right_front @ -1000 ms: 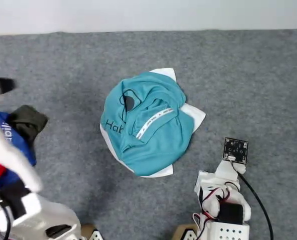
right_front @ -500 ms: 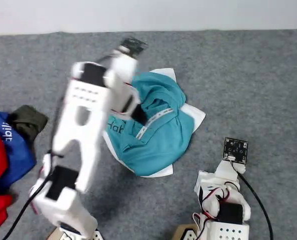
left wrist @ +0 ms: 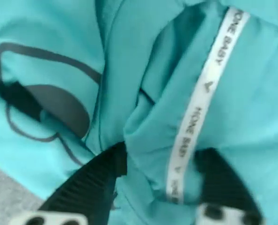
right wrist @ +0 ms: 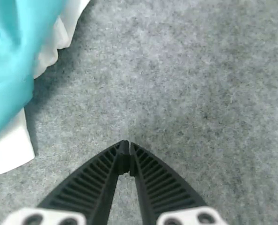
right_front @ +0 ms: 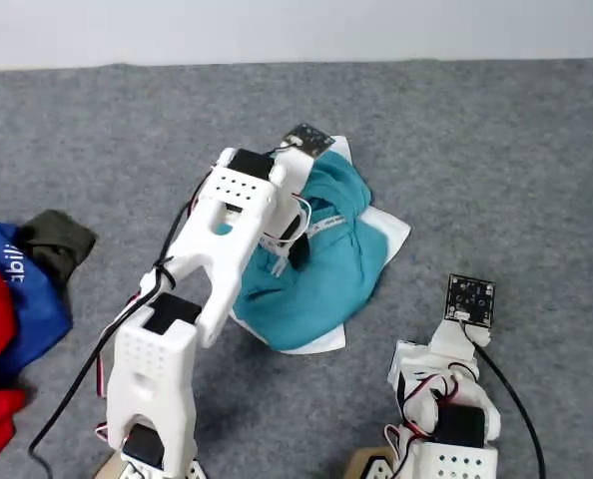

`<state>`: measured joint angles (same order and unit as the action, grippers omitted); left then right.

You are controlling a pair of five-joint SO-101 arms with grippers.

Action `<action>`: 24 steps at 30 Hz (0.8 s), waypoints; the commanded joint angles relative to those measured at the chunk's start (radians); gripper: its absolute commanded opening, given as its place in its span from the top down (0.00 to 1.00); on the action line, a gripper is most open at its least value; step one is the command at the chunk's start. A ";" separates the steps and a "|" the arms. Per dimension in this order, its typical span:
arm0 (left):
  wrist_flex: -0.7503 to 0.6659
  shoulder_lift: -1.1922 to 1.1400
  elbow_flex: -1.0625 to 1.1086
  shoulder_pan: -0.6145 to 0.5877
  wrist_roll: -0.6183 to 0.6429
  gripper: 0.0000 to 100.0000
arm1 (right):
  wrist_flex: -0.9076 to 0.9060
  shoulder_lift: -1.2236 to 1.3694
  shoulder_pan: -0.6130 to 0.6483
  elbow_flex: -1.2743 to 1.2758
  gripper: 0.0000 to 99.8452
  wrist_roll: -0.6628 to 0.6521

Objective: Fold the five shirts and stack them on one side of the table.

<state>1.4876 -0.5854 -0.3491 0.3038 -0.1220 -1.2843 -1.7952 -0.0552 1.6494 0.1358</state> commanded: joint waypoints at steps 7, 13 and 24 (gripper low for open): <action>0.163 0.083 -0.274 -0.060 -0.057 1.00 | 0.012 -0.005 -0.005 -0.003 0.99 0.009; 0.264 0.183 -0.568 -0.247 0.006 1.00 | 0.012 -0.005 -0.005 -0.003 0.99 0.009; 0.265 0.333 -0.765 -0.746 -0.048 1.00 | 0.012 -0.005 -0.002 -0.003 0.99 0.009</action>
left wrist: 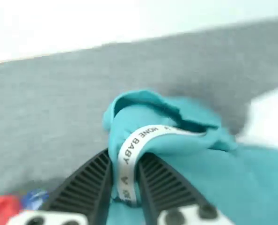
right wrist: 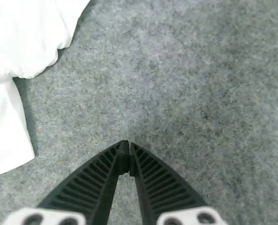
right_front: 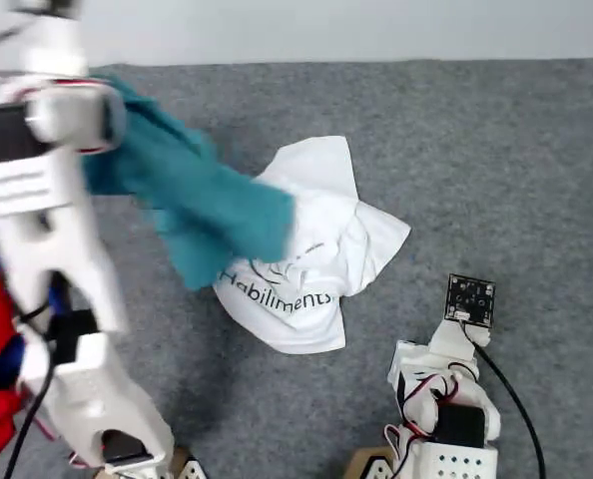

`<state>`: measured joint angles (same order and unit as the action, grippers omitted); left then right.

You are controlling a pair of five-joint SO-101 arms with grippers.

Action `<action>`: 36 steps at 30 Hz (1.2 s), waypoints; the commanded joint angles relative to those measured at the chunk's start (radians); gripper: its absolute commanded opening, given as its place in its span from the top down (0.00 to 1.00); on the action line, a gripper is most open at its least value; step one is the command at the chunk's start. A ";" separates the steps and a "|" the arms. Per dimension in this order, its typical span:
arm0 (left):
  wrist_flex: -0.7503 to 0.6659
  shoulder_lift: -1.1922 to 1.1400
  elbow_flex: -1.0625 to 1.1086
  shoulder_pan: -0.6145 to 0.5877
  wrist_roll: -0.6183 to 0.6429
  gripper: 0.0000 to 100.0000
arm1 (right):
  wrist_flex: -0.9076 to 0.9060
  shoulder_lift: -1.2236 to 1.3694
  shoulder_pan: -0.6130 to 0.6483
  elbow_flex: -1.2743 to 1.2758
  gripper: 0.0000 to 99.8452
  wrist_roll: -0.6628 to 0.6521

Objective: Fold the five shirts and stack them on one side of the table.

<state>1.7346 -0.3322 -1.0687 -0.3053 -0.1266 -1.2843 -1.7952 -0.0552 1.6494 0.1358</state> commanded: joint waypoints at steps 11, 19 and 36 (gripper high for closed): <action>-0.014 0.158 -0.050 -0.520 -0.155 1.00 | 0.012 -0.005 -0.001 -0.003 0.99 0.009; -0.011 0.166 -0.024 -0.592 -0.157 0.97 | 0.012 -0.005 -0.001 -0.003 0.99 0.009; 0.018 0.331 0.171 -0.230 -0.149 0.67 | 0.010 -0.005 -0.001 -0.003 0.99 0.012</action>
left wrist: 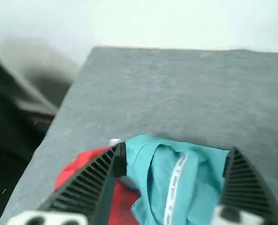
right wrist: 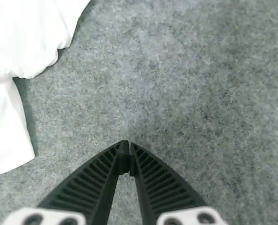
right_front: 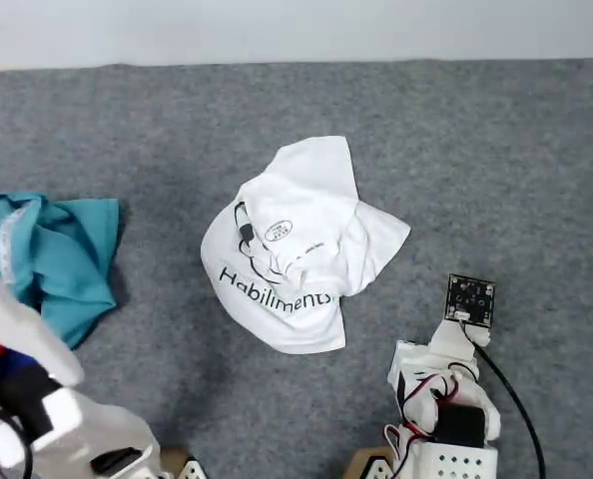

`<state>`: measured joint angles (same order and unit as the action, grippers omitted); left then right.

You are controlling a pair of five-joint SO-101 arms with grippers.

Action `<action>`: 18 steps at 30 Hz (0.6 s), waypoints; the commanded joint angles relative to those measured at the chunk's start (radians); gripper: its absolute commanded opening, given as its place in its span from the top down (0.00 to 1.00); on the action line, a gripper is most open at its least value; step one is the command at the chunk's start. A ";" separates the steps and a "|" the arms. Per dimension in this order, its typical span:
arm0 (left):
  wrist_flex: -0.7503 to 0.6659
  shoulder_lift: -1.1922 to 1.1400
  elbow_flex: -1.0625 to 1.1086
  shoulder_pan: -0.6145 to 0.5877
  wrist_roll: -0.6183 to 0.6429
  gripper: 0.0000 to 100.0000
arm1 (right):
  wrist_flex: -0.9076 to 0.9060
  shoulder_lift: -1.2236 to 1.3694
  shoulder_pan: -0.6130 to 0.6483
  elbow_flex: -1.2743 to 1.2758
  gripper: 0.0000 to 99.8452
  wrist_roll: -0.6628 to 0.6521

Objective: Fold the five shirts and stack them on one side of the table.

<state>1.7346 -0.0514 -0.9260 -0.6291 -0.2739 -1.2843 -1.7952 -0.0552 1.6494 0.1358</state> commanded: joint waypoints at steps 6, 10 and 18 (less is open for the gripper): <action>0.017 0.057 0.197 0.404 0.126 0.67 | 0.008 -0.005 -0.001 -0.003 0.99 0.012; -0.011 0.057 0.328 0.631 0.173 0.67 | -0.005 -0.005 0.001 -0.003 0.99 0.009; -0.242 -0.083 0.567 0.901 0.216 0.67 | -0.010 -0.005 0.001 -0.003 0.99 0.009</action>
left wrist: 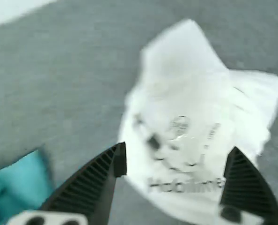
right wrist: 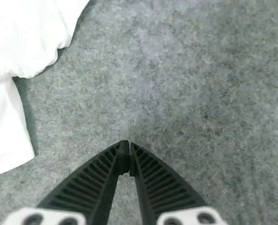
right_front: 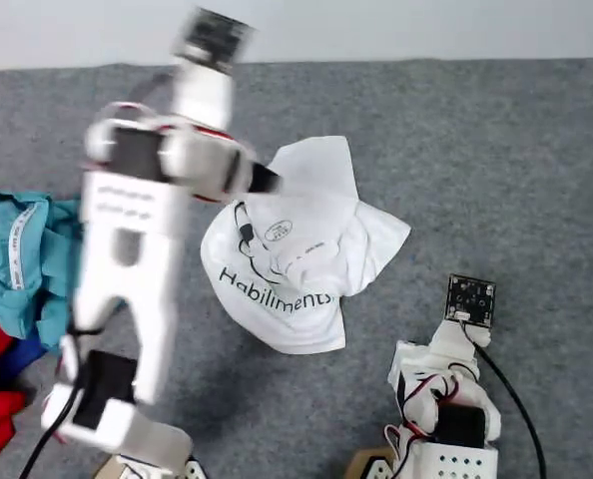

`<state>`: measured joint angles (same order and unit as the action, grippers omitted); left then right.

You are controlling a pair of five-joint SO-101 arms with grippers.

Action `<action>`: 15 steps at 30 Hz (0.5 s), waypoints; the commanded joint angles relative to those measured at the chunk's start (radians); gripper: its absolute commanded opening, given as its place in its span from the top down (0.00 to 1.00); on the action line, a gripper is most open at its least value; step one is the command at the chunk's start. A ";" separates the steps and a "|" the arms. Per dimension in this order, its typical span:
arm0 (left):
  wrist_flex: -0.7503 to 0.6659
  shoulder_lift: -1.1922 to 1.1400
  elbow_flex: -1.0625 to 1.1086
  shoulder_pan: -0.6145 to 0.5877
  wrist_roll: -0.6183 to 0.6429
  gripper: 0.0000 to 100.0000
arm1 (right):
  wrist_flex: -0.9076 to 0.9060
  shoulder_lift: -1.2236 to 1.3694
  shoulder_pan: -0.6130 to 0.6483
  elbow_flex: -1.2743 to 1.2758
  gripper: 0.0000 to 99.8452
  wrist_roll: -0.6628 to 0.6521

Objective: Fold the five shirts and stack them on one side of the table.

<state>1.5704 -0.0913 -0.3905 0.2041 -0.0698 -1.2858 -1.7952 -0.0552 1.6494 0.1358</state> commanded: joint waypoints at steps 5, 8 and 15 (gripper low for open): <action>-0.146 -0.213 0.015 0.150 0.012 0.67 | -0.008 -0.005 0.001 -0.003 0.99 0.014; -0.181 -0.302 -0.015 0.186 0.012 0.67 | -0.008 -0.005 0.001 -0.003 0.99 0.014; -0.230 -0.537 -0.128 0.196 0.011 0.67 | -0.008 -0.005 0.001 -0.003 0.99 0.014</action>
<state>1.3617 -0.5777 -0.4381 0.4005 -0.0683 -1.2858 -1.7952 -0.0552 1.6494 0.1358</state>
